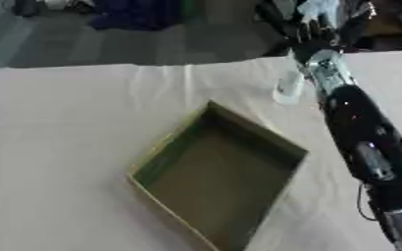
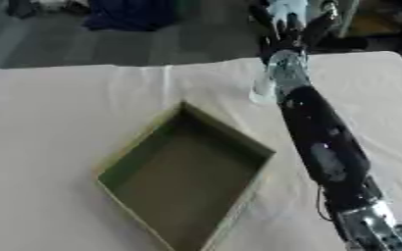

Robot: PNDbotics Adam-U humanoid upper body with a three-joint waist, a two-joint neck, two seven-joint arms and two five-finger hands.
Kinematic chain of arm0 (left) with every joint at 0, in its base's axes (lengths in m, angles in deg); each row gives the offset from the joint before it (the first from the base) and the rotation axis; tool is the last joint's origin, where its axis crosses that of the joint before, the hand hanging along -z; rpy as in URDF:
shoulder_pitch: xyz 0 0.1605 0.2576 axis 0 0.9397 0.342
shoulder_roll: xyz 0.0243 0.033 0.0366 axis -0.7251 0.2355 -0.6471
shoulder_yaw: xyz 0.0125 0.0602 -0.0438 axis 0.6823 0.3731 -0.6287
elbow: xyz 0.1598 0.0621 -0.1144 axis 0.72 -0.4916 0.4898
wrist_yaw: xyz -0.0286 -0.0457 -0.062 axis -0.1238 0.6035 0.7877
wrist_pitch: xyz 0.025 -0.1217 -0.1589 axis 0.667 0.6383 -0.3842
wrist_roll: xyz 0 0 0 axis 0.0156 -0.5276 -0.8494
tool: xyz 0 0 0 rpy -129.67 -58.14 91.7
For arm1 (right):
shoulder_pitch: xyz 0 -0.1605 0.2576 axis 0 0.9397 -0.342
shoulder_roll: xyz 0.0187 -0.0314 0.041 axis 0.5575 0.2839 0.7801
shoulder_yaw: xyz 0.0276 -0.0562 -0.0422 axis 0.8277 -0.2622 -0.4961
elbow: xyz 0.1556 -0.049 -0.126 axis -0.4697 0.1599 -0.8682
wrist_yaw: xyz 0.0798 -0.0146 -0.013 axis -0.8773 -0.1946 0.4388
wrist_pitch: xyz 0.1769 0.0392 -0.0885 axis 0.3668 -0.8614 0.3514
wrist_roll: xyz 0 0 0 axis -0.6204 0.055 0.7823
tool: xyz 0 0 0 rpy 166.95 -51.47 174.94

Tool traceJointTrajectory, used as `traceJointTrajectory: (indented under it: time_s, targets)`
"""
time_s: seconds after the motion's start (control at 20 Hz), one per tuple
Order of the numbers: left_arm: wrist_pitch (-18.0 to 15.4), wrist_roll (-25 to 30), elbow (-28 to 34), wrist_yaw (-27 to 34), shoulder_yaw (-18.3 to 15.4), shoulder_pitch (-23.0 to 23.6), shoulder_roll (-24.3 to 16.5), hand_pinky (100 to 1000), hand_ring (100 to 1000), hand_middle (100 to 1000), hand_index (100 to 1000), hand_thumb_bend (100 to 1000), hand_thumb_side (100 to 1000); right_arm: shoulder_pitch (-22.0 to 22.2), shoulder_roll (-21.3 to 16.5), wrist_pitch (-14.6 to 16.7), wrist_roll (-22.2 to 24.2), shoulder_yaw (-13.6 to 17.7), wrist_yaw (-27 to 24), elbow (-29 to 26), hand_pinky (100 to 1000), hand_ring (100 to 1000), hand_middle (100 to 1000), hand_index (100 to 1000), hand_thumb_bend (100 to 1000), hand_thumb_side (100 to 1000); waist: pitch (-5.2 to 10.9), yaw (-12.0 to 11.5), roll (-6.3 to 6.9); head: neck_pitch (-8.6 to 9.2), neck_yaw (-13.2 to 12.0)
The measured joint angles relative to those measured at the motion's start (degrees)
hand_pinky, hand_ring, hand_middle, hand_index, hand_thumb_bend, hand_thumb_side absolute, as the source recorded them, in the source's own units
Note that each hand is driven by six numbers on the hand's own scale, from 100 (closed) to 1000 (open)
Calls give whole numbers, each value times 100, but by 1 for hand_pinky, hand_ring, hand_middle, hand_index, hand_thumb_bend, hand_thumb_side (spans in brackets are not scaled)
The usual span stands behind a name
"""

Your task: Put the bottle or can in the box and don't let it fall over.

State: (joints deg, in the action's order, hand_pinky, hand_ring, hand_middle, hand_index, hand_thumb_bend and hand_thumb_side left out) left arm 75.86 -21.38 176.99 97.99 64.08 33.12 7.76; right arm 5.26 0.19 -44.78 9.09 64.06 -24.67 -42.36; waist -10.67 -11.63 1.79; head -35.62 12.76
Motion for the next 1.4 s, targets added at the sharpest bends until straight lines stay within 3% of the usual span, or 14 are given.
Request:
traceJointTrajectory:
  time_s: [0.6,1.4]
  targets:
    - [7,36,0,36,5,-28,3,1000,942,829,805,546,701,-276,-111,147,305,1,-369,452,100,100,100,963,286,1000,-113,-59,14,110,131]
    - [1,47,1,37,7,-68,46,1000,943,830,805,540,703,-521,-296,300,441,35,-372,651,100,100,100,959,285,1000,-205,-100,5,207,178]
